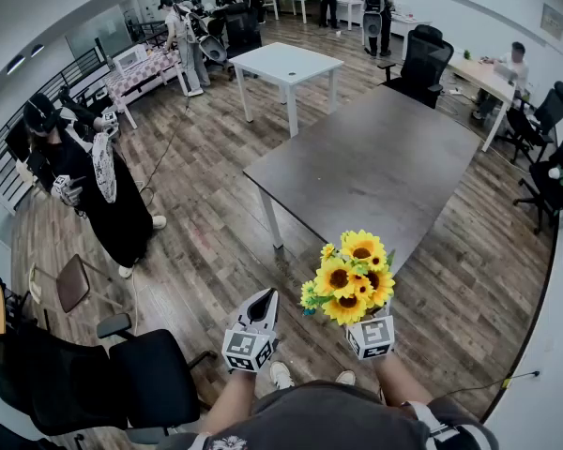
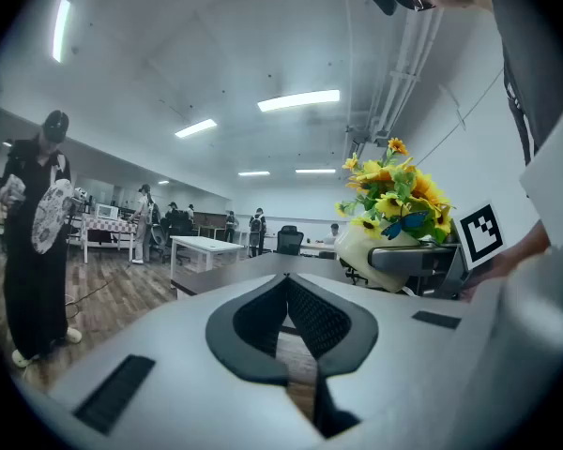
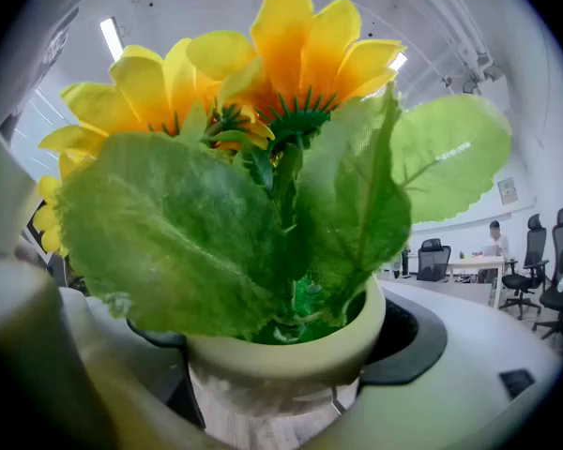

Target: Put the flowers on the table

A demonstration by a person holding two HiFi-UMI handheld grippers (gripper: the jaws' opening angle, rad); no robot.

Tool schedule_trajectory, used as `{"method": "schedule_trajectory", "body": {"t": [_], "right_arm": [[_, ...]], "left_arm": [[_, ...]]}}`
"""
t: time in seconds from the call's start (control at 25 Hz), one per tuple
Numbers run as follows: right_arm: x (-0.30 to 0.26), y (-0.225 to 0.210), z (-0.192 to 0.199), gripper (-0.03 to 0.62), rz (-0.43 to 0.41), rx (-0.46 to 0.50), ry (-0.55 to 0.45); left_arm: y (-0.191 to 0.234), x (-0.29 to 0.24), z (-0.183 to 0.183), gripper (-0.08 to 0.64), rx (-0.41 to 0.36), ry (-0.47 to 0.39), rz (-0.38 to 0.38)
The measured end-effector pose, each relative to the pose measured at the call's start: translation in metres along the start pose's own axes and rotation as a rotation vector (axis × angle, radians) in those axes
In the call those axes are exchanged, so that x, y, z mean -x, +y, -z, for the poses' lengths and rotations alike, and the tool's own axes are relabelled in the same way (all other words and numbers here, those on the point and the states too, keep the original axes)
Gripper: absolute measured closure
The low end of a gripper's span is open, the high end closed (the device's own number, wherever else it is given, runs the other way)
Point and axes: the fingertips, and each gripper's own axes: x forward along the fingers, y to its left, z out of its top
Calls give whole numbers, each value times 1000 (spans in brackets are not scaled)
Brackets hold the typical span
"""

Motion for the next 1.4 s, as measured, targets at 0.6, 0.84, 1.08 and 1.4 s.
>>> {"method": "schedule_trajectory", "body": {"t": [0.6,0.84,1.08,1.4], "right_arm": [[-4,17,-6,61,-6,31,-3],[-9,30,-14,61,-36,-3,-33],[-16,45,-29,61,-60,-26,-84],[-34,66,-33,61,-61,-52,-99]], "left_arm": [[6,11,-3,554,-21,-2,13],[14,13,0,554,-21,0,18],[29,21,-5,554,-27,-6,17],[59,28,-9,554,-40,-17,30]]}}
